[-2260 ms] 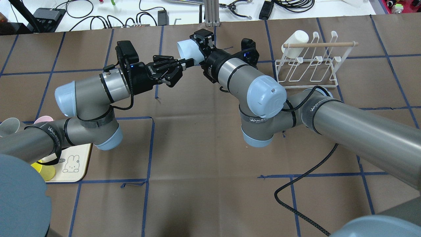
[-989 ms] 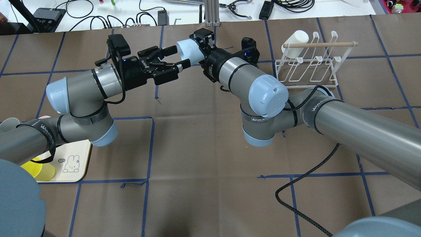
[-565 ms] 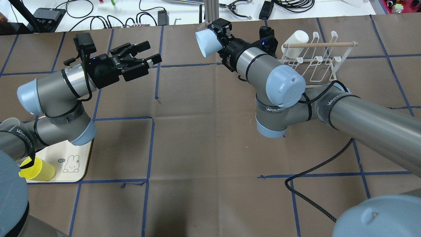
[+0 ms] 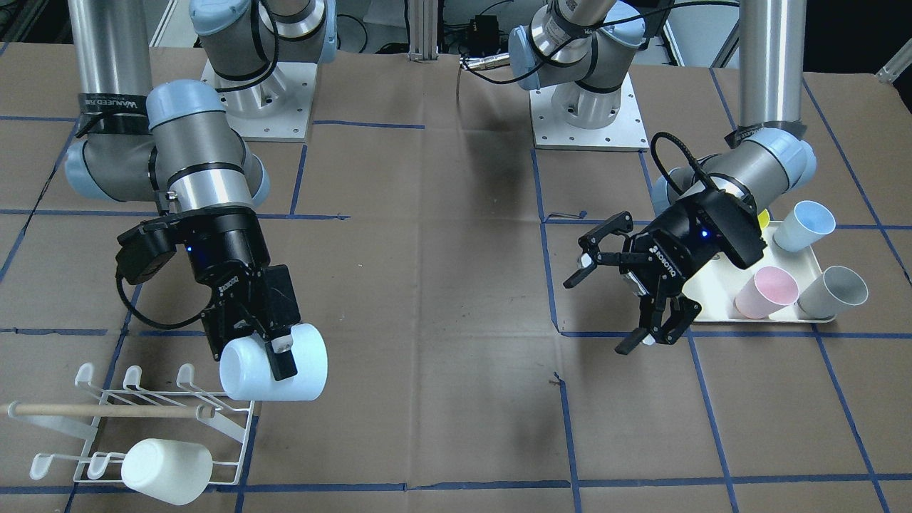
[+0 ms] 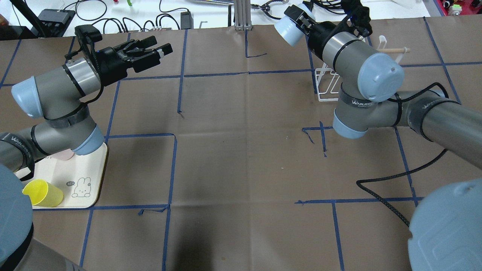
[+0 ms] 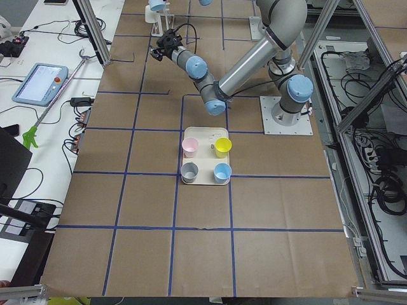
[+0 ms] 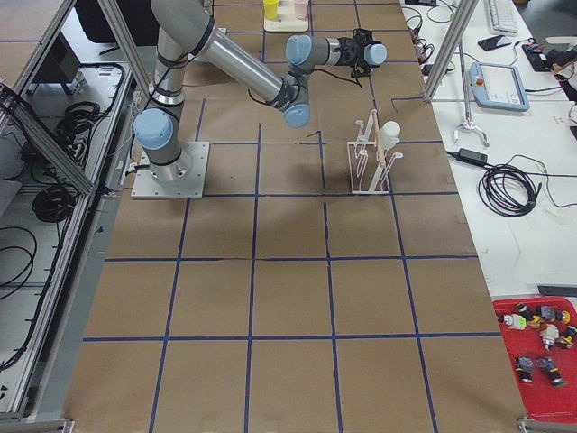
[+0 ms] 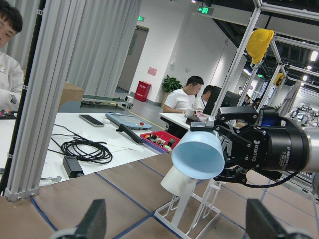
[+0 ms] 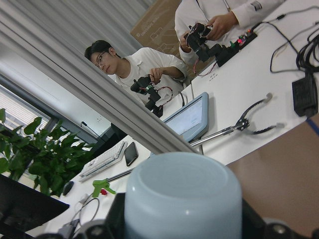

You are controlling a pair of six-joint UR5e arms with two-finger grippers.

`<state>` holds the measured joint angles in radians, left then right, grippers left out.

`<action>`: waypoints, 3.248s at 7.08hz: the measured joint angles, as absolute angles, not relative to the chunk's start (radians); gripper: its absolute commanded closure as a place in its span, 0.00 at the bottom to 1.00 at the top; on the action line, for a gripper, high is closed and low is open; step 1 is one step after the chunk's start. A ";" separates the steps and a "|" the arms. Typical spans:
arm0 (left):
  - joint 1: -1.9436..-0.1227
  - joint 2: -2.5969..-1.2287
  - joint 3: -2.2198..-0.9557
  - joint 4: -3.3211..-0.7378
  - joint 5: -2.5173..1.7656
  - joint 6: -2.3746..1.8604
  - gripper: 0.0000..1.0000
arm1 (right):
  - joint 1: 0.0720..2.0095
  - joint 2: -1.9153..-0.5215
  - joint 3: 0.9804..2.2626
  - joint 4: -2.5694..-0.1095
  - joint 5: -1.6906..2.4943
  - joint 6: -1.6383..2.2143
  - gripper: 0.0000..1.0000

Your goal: Transfer IKEA cup to right arm and place on rack

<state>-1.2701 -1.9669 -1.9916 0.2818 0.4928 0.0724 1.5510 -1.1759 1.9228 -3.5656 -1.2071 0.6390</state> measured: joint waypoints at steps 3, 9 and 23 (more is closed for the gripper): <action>-1.441 -1.906 -1.868 -0.181 1.064 0.072 0.01 | 1.399 -1.173 1.913 -3.559 -1.210 0.028 0.72; -1.564 -1.648 -1.608 -1.420 1.516 0.027 0.00 | 1.197 -1.021 1.804 -3.556 -1.155 -0.187 0.72; -1.569 -1.609 -1.567 -1.490 1.582 0.024 0.00 | 1.186 -0.954 1.826 -3.557 -1.154 -0.183 0.00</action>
